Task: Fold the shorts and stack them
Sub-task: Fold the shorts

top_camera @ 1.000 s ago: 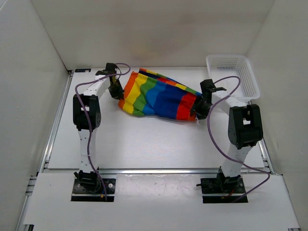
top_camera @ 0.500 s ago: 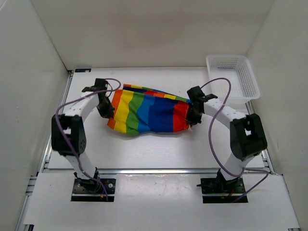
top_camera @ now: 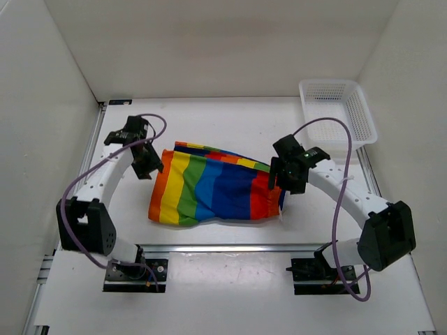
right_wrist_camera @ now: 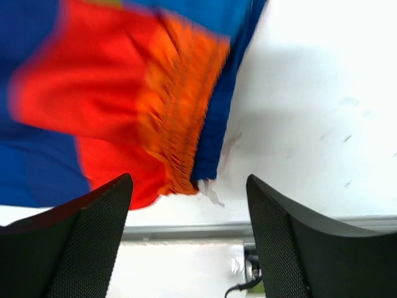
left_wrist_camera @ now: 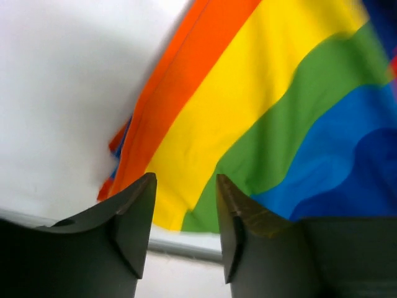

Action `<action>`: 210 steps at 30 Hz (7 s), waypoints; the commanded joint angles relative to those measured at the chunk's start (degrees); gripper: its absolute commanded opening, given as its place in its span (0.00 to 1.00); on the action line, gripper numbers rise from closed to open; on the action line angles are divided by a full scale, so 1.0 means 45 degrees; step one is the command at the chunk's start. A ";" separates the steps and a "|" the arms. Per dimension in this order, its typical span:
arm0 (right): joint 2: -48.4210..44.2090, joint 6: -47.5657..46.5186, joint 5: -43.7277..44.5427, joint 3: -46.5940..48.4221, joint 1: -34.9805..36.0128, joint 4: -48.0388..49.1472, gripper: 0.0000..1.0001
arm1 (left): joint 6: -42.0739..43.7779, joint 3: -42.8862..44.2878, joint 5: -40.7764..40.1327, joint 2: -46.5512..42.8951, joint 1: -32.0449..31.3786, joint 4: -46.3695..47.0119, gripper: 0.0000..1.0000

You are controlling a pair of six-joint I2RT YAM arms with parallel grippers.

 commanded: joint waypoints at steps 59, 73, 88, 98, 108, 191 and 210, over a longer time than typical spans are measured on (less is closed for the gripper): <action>0.4137 -0.3539 -0.1411 0.3036 -0.1973 0.1912 0.35 | 0.2338 0.8518 0.2028 0.9128 0.0067 0.2052 0.11; 0.2422 -0.3148 -0.0611 0.2490 -0.1973 0.0626 0.00 | 0.2220 0.6682 0.2535 0.4480 -0.0458 0.1917 0.11; 0.3921 -0.2580 0.2495 0.3989 -0.2695 0.1285 0.38 | 0.1947 1.6405 0.1835 1.2109 -0.1593 -0.1556 0.30; 0.4257 -0.2699 0.1813 0.4481 -0.2422 0.1541 0.52 | 0.1342 1.0143 0.0718 0.7316 -0.1124 0.0392 0.10; 0.3006 -0.2699 0.1401 0.3270 -0.2149 0.1152 0.55 | 0.1224 0.8538 0.0093 0.6646 -0.0597 -0.0036 1.00; -0.0511 -0.2171 -0.6798 -0.2001 -0.4979 0.1795 0.82 | -0.1256 -0.0249 -0.0141 0.2619 -0.0811 0.0938 0.90; -0.0514 -0.2153 -0.5378 -0.0540 -0.4378 0.1932 0.11 | -0.1647 -0.0936 0.0211 0.4107 -0.0694 0.1505 0.51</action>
